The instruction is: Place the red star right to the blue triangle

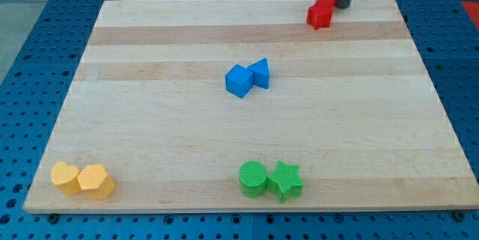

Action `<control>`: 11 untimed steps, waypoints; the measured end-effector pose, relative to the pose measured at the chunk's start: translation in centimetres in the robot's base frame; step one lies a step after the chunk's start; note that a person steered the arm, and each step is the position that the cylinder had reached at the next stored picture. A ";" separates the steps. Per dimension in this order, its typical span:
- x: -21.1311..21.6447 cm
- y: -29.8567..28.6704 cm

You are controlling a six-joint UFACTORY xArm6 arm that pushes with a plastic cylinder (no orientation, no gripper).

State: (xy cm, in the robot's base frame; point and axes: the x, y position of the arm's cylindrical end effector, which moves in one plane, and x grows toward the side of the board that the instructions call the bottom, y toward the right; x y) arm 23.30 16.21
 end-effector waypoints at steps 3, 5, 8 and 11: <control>3.4 -3.4; 2.4 -9.9; 10.7 -6.0; 17.0 -6.0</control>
